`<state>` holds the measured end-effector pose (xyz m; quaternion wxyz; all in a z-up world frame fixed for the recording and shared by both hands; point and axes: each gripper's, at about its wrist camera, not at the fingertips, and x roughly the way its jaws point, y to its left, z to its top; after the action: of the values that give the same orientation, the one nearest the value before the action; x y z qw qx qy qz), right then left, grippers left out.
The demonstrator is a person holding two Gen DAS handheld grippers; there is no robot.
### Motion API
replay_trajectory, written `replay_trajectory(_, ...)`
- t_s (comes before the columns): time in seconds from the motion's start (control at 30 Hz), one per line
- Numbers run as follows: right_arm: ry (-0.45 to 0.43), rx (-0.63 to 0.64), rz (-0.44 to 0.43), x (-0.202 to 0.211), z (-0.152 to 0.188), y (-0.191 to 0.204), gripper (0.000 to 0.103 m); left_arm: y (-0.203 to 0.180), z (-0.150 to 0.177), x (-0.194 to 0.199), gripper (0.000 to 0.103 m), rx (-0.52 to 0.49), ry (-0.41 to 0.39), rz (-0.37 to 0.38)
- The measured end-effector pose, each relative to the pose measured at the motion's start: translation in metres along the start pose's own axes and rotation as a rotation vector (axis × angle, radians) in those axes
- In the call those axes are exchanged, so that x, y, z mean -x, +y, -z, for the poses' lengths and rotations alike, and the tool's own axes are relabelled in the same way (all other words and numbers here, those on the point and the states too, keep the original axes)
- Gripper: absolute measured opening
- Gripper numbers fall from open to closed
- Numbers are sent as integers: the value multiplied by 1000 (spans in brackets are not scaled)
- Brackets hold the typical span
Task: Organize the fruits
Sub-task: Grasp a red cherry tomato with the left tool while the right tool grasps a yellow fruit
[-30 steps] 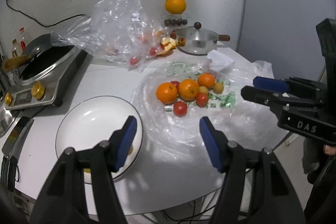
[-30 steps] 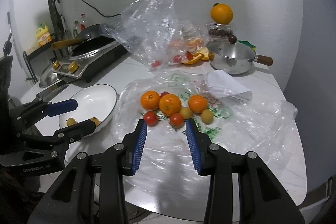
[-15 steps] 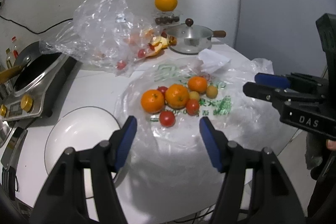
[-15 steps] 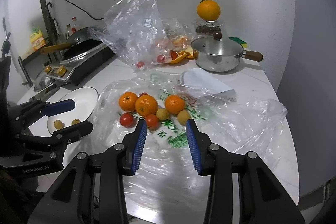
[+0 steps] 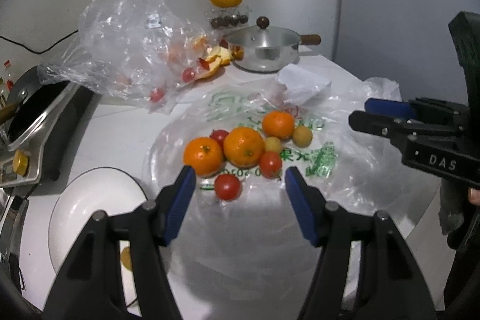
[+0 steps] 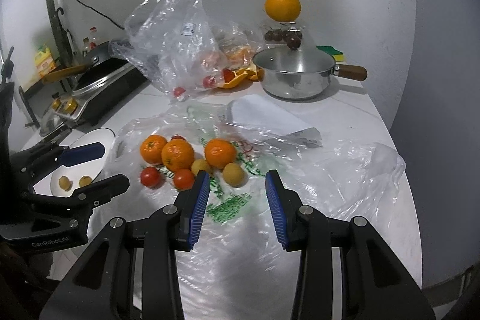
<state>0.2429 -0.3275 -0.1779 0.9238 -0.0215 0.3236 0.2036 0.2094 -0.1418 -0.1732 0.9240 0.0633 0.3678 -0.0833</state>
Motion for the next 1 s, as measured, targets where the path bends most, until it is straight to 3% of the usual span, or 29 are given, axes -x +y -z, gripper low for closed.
replay_trajectory(0.37, 31, 1, -20, -31, -8, -9, 41, 6, -2, -31, 62, 12, 53, 12)
replay_trajectory(1.0, 122, 28, -56, -82, -11, -2, 41, 22, 0, -64, 44, 14, 109, 34)
